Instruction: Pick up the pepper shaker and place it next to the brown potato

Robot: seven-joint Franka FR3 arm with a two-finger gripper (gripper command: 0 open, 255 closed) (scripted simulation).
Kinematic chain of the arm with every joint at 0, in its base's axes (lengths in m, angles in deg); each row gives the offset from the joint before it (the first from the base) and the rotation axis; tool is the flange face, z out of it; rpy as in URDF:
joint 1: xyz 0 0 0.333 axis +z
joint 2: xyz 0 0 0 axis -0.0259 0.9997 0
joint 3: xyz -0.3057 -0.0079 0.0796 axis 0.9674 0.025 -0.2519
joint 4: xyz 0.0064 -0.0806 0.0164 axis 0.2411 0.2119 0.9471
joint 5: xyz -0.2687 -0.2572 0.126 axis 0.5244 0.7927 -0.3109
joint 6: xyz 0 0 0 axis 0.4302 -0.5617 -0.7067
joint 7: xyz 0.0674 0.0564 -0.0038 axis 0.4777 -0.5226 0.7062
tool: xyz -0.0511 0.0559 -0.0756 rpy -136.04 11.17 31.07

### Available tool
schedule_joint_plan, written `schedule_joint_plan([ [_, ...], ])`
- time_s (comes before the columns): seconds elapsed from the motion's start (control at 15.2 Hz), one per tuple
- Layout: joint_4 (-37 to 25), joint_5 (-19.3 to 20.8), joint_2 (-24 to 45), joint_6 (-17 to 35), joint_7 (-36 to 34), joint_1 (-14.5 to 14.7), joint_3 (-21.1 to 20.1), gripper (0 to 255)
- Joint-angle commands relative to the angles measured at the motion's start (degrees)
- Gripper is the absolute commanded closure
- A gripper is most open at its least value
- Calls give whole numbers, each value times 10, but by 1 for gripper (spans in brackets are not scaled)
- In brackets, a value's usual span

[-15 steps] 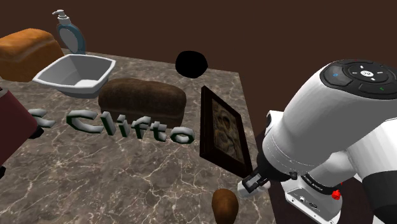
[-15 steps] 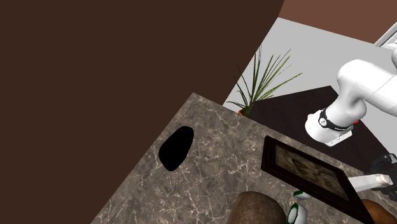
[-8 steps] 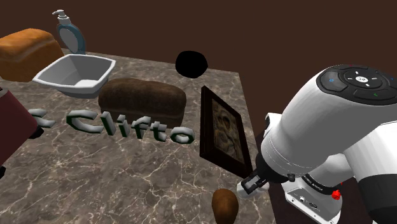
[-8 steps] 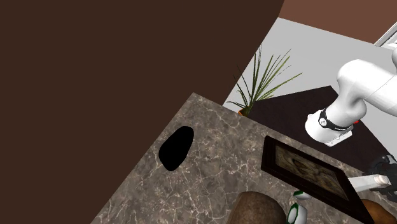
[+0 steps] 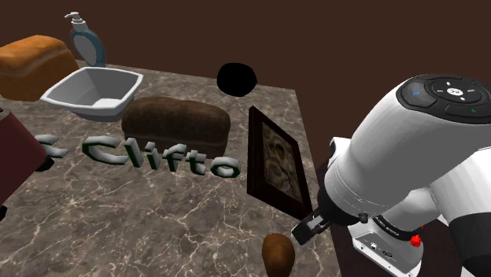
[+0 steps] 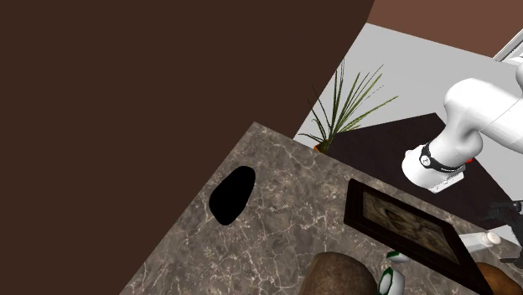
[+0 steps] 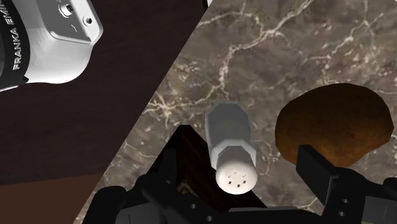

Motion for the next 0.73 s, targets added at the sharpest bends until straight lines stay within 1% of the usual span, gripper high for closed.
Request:
schedule_joint_plan([
  [0.0, -22, 14, -11, -33, -2, -3, 16, 0],
  [0.13, -50, 30, -21, -70, -3, -7, 34, 0],
  [0.66, -50, 30, -21, -70, -4, -7, 34, 0],
])
